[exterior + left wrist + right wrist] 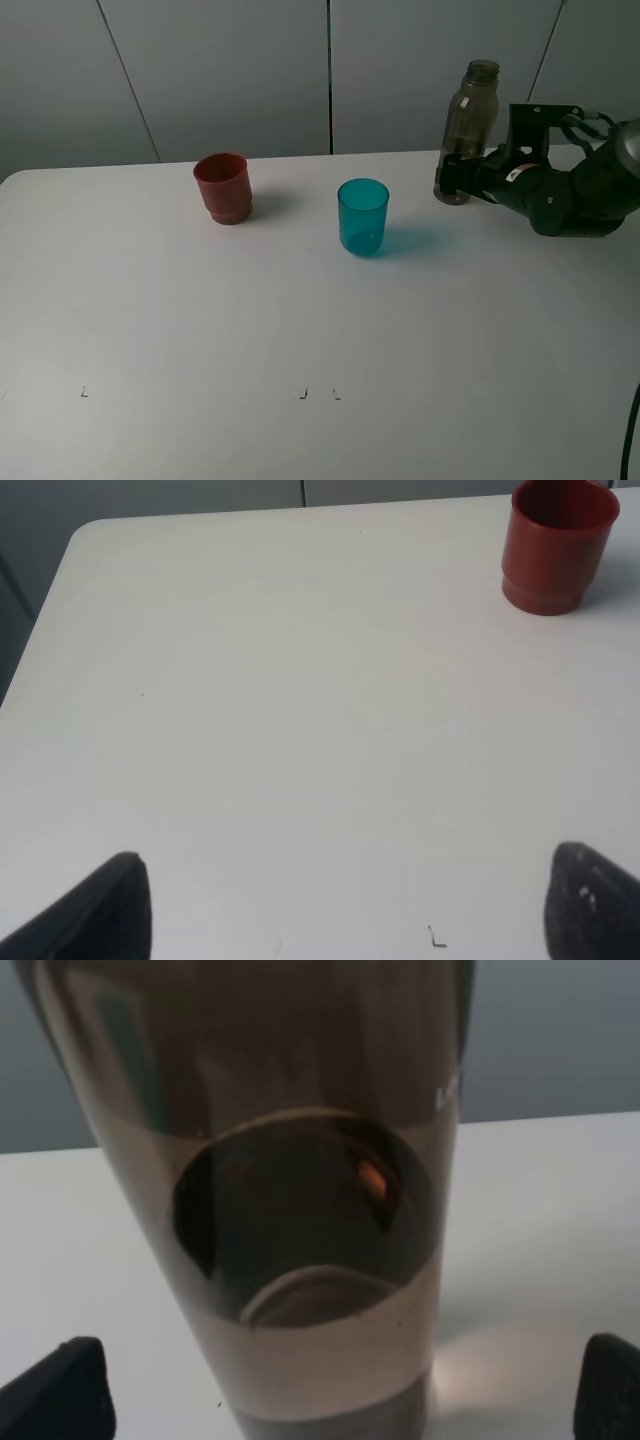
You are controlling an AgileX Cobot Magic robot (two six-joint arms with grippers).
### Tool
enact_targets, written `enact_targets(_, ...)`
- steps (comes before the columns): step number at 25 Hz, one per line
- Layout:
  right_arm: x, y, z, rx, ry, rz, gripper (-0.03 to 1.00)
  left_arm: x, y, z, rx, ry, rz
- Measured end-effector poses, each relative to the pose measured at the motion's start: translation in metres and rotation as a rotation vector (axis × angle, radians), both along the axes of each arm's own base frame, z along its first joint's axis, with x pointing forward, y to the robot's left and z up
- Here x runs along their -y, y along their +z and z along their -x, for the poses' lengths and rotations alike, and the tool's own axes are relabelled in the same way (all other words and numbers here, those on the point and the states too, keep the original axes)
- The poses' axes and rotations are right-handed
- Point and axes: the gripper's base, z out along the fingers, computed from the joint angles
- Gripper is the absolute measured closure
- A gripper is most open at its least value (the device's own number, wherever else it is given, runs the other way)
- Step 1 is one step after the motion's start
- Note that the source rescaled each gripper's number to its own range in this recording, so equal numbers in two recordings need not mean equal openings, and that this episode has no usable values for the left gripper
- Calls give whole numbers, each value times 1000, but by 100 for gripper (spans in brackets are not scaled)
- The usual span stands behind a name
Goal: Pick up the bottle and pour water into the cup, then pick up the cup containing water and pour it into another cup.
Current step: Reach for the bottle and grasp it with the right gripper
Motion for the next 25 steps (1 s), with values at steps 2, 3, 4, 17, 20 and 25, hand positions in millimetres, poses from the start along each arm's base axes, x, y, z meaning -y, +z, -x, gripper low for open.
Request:
enact_targets(2, -1, 2, -3, 10, 0, -2, -3, 0, 0, 0, 0, 0, 0)
enact_targets(3, -1, 2, -5, 14, 0, -3, -3, 0, 0, 0, 0, 0, 0)
enact_targets(4, -1, 0, -7, 13, -1, -5, -3, 0, 0, 0, 0, 0, 0)
enact_targets(17, -7, -9, -25, 22, -1, -62, -3, 0, 0, 0, 0, 0, 0)
enact_targets(20, -8, -11, -29, 24, 6, -61, -3, 0, 0, 0, 0, 0, 0)
enact_targets(25, -10, -16, -36, 29, 9, -62, -3, 0, 0, 0, 0, 0, 0)
